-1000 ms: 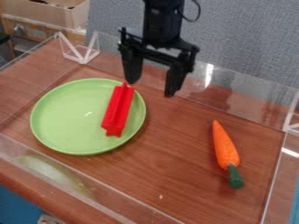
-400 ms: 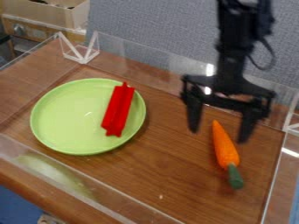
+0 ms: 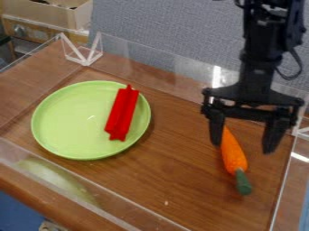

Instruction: Put the carrot on the left side

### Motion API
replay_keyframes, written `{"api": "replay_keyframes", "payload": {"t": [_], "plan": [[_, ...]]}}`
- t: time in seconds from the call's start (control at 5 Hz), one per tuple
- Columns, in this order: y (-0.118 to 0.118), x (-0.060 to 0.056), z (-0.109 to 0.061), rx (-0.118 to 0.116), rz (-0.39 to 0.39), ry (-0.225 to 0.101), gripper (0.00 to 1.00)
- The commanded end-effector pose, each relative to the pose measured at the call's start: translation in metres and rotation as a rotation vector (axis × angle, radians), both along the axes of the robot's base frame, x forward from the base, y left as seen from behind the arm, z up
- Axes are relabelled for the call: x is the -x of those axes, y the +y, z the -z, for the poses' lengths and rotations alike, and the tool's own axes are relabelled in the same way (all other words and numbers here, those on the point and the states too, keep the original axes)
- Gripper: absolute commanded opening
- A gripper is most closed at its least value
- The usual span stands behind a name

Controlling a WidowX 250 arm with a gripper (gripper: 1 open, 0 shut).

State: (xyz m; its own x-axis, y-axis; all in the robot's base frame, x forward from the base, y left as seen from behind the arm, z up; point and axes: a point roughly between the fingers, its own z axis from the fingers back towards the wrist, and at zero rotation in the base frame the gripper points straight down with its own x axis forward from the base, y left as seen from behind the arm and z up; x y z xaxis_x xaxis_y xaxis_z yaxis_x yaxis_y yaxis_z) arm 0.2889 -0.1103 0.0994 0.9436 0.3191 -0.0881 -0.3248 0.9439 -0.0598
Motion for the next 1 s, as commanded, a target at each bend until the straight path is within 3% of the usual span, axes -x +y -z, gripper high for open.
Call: {"api": "replay_keyframes", "payload": {"t": [0.0,0.6,0.8], "plan": [[0.018,-0.012,-0.015,0.014,-0.103,-0.042,1.00],[0.014,-0.008,0.011,0.011,-0.167,-0.047,1.00],[0.005,-0.009,0.016,0.007,-0.258,-0.051,1.00]]}}
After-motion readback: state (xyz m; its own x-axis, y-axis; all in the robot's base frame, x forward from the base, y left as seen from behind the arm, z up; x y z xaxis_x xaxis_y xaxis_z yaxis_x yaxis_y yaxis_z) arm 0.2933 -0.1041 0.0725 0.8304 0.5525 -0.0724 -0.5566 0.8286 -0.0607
